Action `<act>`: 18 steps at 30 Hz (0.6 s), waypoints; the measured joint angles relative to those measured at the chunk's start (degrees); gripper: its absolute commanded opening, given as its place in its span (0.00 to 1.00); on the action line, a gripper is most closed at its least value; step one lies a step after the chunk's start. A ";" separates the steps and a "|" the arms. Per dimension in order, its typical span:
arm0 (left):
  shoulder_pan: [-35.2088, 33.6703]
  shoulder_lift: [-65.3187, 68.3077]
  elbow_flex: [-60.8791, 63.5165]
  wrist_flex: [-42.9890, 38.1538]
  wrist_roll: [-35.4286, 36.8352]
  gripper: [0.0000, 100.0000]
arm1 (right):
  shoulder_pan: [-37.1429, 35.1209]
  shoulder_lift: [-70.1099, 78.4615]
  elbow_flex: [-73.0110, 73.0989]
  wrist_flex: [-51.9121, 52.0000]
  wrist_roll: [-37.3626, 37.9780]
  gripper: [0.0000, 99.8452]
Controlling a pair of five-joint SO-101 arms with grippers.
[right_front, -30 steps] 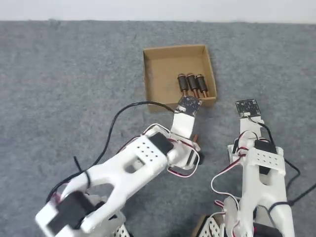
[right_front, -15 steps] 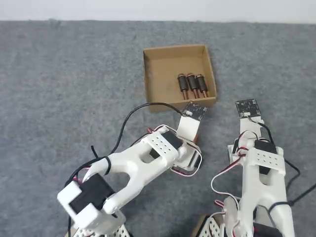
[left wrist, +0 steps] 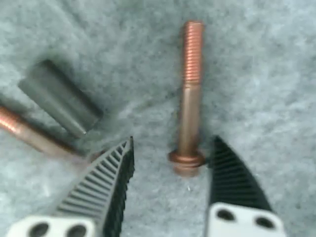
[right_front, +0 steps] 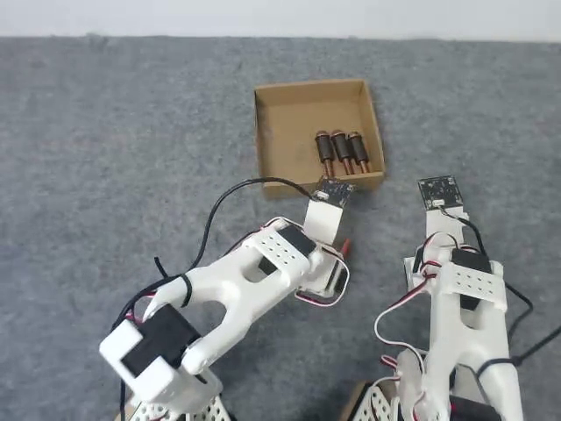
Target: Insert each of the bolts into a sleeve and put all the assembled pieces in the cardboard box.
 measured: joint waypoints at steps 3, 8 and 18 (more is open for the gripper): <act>-0.53 0.00 -2.37 0.26 -0.18 0.01 | 0.00 0.00 0.00 0.00 0.00 0.01; -1.23 -2.99 -3.96 1.76 0.00 0.01 | 0.00 0.00 0.00 0.00 0.00 0.01; 1.67 -8.44 -0.70 -0.35 -0.18 0.01 | 0.00 0.00 0.00 0.00 0.00 0.01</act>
